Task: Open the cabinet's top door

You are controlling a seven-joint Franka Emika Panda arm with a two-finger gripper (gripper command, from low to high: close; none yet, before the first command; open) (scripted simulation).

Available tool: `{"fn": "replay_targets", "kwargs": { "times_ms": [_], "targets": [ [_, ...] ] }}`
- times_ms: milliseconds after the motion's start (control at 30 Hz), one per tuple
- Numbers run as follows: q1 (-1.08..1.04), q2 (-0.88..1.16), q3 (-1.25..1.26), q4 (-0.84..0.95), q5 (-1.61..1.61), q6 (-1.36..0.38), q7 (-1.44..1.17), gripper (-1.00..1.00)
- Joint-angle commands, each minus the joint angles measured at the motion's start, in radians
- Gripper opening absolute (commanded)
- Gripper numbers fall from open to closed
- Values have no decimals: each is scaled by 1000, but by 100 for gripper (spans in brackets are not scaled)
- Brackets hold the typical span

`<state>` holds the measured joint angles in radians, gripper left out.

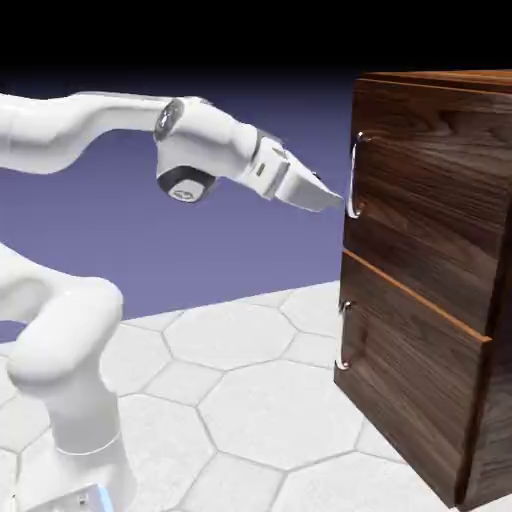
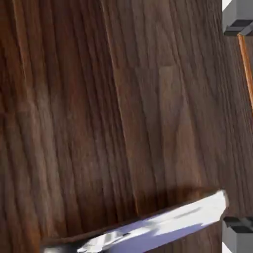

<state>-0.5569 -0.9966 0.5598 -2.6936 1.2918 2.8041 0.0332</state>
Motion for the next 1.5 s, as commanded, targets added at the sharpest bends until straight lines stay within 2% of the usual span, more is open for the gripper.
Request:
{"fn": "replay_targets", "kwargs": {
  "times_ms": [0,900,1067,1100,1167,1467],
  "targets": [
    [-19,-14,19,4,44,-8,-24,0],
    [-517,-388,509,106,1174,-212,-643,0],
    [-680,-349,577,236,1239,-241,-660,0],
    [-680,-349,577,236,1239,-241,-660,-100],
    [-653,-351,555,200,1234,-278,-675,-100],
    [-454,-367,276,-104,1074,-655,-786,-100]
  ]
}}
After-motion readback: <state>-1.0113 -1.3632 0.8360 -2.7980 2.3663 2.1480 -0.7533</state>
